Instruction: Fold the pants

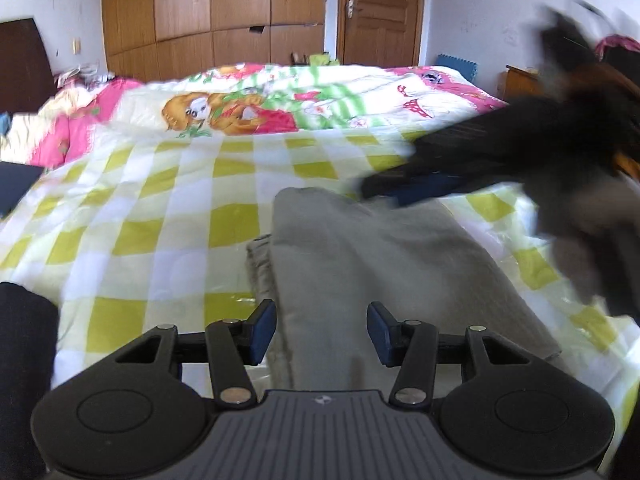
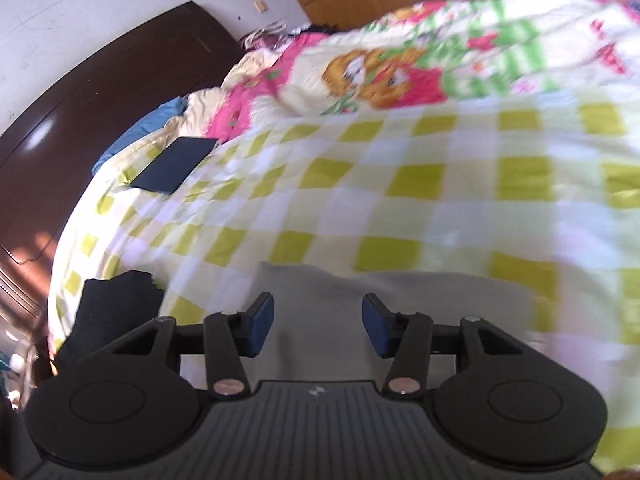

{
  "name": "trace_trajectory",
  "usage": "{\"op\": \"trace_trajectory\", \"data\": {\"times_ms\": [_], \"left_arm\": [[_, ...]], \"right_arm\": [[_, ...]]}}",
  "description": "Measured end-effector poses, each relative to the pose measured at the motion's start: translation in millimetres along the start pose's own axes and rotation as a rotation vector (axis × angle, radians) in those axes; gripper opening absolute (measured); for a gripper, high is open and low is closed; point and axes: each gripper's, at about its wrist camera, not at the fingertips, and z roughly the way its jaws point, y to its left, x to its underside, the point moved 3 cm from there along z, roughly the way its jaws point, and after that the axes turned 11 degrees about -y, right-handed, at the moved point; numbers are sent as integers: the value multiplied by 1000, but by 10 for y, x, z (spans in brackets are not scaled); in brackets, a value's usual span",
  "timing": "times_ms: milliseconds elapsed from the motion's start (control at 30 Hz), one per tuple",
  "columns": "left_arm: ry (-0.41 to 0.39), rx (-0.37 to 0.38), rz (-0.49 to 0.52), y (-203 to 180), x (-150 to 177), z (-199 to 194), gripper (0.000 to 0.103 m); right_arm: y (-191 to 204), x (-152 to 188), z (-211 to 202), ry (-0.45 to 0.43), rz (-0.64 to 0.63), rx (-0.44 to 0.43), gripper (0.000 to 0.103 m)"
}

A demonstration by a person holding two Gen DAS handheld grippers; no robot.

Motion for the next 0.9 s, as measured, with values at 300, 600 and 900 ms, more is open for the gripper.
{"op": "trace_trajectory", "data": {"times_ms": [300, 600, 900], "left_arm": [[60, -50, -29, 27, 348, 139, 63], [15, -79, -104, 96, 279, 4, 63], [89, -112, -152, 115, 506, -1, 66]], "right_arm": [[219, 285, 707, 111, -7, -24, 50], [225, 334, -397, -24, -73, 50, 50], [10, 1123, -924, 26, -165, 229, 50]]}}
